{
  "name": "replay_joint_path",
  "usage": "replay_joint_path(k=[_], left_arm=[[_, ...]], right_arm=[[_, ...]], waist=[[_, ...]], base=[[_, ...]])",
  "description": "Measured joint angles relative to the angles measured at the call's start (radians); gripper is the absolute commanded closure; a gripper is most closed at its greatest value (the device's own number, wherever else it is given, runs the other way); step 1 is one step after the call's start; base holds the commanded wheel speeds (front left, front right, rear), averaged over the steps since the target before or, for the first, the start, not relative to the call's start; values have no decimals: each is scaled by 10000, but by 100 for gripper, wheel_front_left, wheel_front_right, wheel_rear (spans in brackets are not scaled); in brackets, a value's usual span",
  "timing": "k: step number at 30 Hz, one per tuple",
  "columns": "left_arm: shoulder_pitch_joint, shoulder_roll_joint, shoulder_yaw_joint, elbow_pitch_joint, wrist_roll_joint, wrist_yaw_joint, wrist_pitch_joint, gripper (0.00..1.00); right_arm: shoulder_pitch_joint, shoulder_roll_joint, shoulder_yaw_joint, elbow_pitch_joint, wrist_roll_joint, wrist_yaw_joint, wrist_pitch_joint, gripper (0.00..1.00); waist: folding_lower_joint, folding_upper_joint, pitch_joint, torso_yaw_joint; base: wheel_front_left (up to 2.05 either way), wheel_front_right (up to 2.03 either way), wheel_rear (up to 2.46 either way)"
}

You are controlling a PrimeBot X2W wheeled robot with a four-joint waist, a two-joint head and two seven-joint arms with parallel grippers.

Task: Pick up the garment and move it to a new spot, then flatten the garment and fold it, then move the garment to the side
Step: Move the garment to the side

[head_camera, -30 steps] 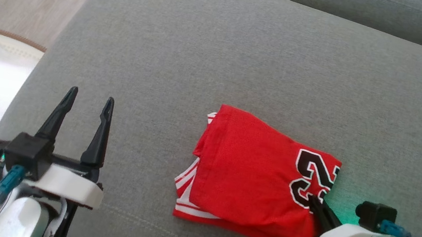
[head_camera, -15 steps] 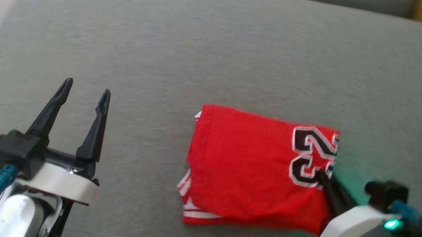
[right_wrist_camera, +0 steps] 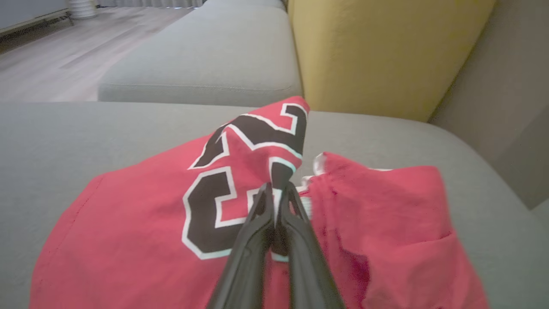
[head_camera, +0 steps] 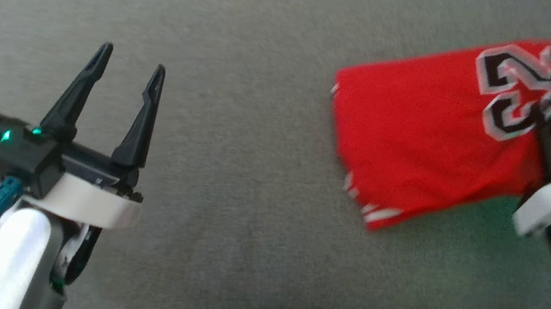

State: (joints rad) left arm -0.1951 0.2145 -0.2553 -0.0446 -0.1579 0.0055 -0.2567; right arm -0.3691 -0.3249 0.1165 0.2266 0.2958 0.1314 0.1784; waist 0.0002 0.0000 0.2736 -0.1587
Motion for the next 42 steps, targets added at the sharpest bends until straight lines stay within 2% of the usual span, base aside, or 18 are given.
replay_joint_path(k=[7, 14, 23, 27, 30, 32, 34, 37, 42], left_arm=[[-616, 198, -226, -163, 198, -291, 0, 0], [-1191, 403, -309, -366, 326, -508, 40, 0], [-1766, 570, -560, -608, 420, -644, 184, 0], [-2076, 570, -673, -627, 420, -690, 188, 0], [-2269, 550, -872, -602, 418, -773, 186, 0], [-2344, 529, -940, -514, 418, -821, 182, 0], [-2415, 499, -980, -458, 395, -851, 171, 0], [-2420, 412, -1064, -240, 389, -851, 111, 0], [-2407, 360, -1035, -2, 236, -844, 69, 0]], right_arm=[[-1168, -416, -842, -194, -67, 0, -58, 100], [-1582, -667, -1452, -813, -278, 0, 84, 100], [-1802, -788, -1962, -1553, -662, 0, 807, 100], [-1869, -823, -2316, -1463, -1680, 0, 1093, 100], [-2028, -570, -2765, -920, -2838, 0, 1198, 100], [-2106, -253, -2984, -546, -3484, 0, 1024, 64], [-2198, 104, -3363, -207, -4113, 0, 938, 0], [-2203, 765, -4196, -102, -4938, 0, 297, 0], [-2138, 1511, -4999, -359, -5160, 0, -520, 0]], waist=[[1, 0, 934, -699], [-1, 0, 1755, -1255], [-1, 0, 2509, -1543], [0, -1, 2836, -1519], [-1, -1, 3044, -1423], [-1, 0, 3139, -1287], [-1, -1, 3213, -1120], [-1, -1, 3308, -773], [-1, 0, 3130, -493]], base=[[0, 0, 0], [0, 0, 0], [0, 0, 0], [0, 0, 0], [0, 0, 0], [0, 0, 0], [0, 0, 0], [0, 0, 0], [0, 0, 0]])
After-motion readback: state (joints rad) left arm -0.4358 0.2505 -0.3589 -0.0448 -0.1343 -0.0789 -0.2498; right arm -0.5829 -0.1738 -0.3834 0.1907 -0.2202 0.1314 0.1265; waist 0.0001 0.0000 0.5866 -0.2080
